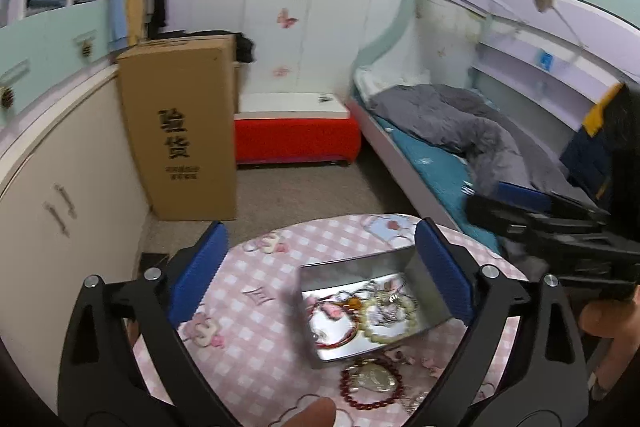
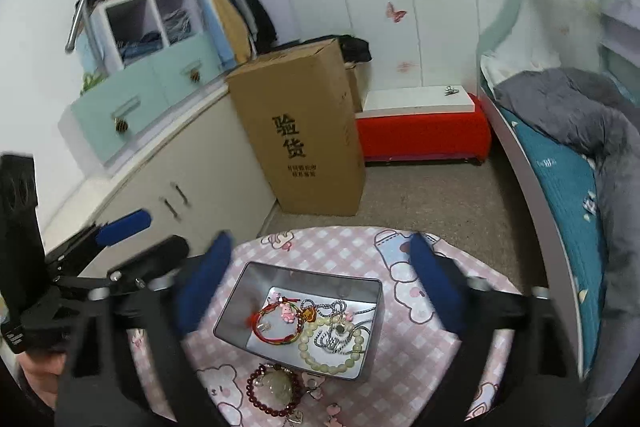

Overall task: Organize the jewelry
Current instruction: 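Carry both pink charms over the grey box and open both tools, then move both tools toward the red bead bracelet with jade pendant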

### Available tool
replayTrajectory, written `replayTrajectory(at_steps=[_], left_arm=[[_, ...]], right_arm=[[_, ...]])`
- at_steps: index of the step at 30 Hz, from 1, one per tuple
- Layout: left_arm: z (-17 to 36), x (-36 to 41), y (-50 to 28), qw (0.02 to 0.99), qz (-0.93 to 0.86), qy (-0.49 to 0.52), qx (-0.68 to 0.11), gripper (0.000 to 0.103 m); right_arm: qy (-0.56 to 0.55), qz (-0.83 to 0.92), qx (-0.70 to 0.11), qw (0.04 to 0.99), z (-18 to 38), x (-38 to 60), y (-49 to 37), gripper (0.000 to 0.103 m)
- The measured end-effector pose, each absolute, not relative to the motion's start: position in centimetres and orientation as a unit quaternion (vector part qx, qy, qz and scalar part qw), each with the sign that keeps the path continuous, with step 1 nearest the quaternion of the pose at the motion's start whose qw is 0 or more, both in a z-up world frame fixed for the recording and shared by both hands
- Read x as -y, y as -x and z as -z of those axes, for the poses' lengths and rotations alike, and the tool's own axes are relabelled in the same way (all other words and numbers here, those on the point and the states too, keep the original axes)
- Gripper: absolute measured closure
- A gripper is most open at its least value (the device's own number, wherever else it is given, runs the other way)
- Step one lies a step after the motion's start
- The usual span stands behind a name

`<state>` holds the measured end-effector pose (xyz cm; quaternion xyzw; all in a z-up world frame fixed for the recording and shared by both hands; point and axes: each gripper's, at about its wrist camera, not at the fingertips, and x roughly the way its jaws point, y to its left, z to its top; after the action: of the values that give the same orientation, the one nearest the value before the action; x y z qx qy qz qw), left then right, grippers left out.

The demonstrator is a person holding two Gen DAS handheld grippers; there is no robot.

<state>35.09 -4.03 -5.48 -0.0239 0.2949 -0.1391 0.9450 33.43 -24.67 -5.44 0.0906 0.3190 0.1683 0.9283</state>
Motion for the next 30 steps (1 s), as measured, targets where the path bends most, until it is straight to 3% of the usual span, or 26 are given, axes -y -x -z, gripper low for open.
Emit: replayTrajectory(at_steps=[30], left_arm=[[2.0, 0.9, -23.5, 0.969, 0.103, 0.031, -0.222, 0.009]], right_arm=[[-0.096, -0.144, -0.26, 0.95, 1.9, 26.7, -24.0, 0.007]])
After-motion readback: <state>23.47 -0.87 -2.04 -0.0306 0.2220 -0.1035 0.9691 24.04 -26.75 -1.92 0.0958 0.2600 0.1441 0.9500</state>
